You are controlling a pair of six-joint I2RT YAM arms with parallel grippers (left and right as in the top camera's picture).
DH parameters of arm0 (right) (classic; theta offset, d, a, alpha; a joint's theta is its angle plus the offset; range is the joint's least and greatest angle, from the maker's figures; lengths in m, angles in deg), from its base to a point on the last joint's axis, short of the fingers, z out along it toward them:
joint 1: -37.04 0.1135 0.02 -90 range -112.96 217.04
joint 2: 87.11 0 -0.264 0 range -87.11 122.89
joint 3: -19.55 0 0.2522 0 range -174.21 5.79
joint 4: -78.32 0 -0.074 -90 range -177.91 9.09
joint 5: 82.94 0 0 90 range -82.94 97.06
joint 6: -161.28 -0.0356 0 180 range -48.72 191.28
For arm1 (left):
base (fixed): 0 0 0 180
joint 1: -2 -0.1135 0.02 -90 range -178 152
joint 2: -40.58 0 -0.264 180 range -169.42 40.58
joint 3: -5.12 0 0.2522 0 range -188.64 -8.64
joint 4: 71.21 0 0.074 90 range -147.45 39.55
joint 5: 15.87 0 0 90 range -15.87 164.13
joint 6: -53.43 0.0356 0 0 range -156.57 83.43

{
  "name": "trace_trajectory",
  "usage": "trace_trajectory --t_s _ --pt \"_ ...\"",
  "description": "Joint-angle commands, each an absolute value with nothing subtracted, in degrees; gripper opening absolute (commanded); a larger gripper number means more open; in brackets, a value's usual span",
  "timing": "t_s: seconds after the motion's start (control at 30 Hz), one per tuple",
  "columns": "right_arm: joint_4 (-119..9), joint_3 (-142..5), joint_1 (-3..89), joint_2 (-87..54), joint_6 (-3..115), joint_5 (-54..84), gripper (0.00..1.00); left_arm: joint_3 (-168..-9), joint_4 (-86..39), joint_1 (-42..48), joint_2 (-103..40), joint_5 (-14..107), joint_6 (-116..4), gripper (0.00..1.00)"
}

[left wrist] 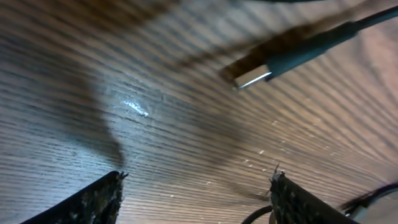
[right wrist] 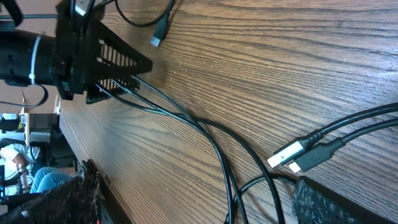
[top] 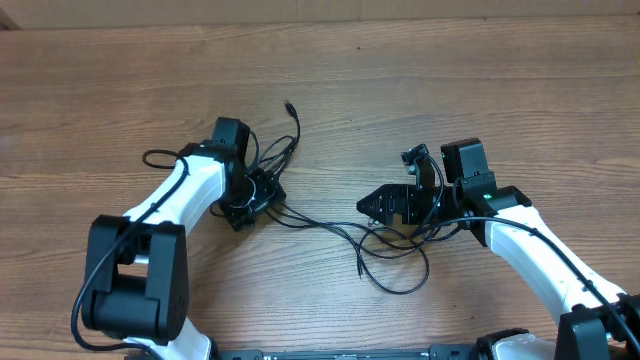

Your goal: Untangle cables

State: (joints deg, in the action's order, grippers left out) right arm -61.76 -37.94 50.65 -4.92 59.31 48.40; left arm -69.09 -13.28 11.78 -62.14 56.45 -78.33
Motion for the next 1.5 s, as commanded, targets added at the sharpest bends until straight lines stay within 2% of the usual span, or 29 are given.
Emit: trace_trajectory --t_s 0.0,0.1,0.17,0.2,0.5,0.67,0.73,0.83,0.93,1.2,1.37,1.47 --pt "-62.13 -38.92 50.91 -4.96 59.55 48.09 1.0 -70.18 -13.15 12.22 -63.25 54.55 -77.91 0.76" --pt "-62.11 -38.92 50.91 -4.96 59.55 48.09 1.0 -70.23 -13.11 12.24 -63.19 53.11 -76.89 0.76" --pt "-62.05 -38.92 50.91 -4.96 59.42 48.09 1.0 -70.97 -13.02 11.89 -62.93 50.66 -73.65 0.89" --pt "-61.98 -38.92 50.91 -4.96 59.33 48.11 1.0 -71.89 -12.37 11.56 -62.49 49.66 -71.88 1.0" --pt "-61.89 -38.92 50.91 -4.96 59.33 48.05 1.0 -85.79 -3.4 9.51 -53.66 50.82 -67.77 1.0" --pt "-61.89 -38.9 50.91 -4.96 59.36 48.01 1.0 -87.86 0.88 9.93 -48.04 53.72 -67.84 1.0" --pt "-61.89 -38.9 50.91 -4.96 59.36 47.5 1.0 -87.86 3.85 9.93 -46.88 54.38 -67.82 0.93" --pt "-61.92 -38.9 50.91 -4.96 59.36 45.65 1.0 -87.56 9.73 9.97 -46.69 57.02 -67.84 0.74" --pt "-61.98 -38.9 50.91 -4.96 59.36 44.64 1.0 -85.2 11.24 10.1 -46.71 58.97 -67.86 0.64" --pt "-62.29 -38.9 50.91 -4.96 59.36 44.57 1.0 -74.84 0.57 11.37 -46.84 59.14 -69.87 0.64" --pt "-61.94 -38.9 50.91 -4.96 59.33 44.57 1.0 -68.28 -6.38 11.76 -46.91 59.16 -72.21 0.51" --pt "-61.89 -38.9 50.91 -4.96 59.33 44.6 1.0 -65.11 -10.92 11.78 -46.91 59.14 -73.37 0.49"
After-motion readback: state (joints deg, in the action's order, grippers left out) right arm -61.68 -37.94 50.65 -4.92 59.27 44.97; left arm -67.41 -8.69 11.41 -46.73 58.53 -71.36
